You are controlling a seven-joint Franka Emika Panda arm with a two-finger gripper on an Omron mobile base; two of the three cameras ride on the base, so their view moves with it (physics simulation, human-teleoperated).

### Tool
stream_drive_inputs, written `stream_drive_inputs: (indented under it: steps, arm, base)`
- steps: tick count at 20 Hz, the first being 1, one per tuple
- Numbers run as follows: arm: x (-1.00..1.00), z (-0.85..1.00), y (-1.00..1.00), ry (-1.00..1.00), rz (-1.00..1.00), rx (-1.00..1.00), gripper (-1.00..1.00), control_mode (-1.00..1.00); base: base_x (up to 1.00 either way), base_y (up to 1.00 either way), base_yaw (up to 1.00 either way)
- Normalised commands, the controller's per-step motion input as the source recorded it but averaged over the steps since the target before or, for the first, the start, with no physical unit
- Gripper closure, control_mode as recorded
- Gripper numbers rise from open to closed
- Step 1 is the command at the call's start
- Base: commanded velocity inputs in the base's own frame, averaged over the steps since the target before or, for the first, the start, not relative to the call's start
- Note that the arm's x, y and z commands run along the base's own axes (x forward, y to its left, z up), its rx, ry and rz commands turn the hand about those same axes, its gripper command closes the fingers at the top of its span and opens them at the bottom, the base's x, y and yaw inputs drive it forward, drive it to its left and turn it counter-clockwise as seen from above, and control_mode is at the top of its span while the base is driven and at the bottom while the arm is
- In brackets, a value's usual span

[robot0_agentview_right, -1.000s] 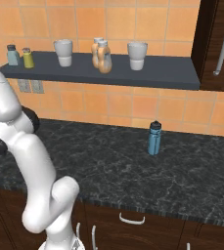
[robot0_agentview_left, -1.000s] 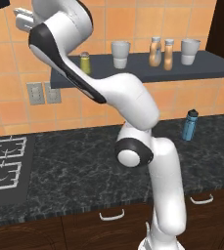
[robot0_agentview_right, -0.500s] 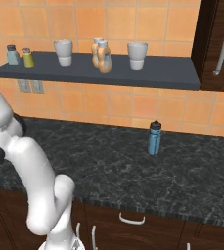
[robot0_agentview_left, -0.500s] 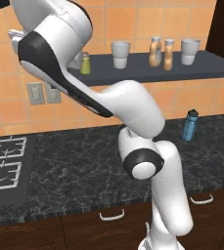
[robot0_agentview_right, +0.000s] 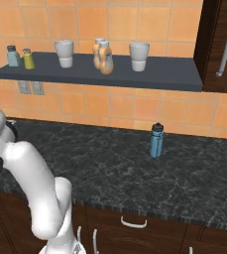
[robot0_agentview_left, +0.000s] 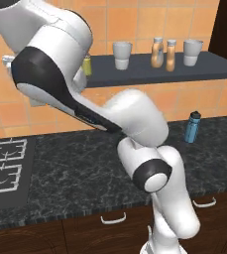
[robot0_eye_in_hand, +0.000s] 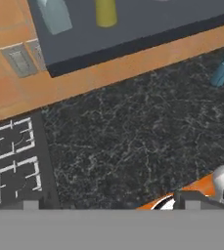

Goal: Put the shaker and condiment bottle from the counter next to their counterparts in the cabinet.

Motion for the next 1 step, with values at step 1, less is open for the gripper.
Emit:
stream_drive_inputs:
  steps: [1]
  arm:
    - [-1.0,-0.92,-0.46,-0.03,0.0,0.16,-1.0,-1.0]
  base:
    - [0.0,0.0,0.0]
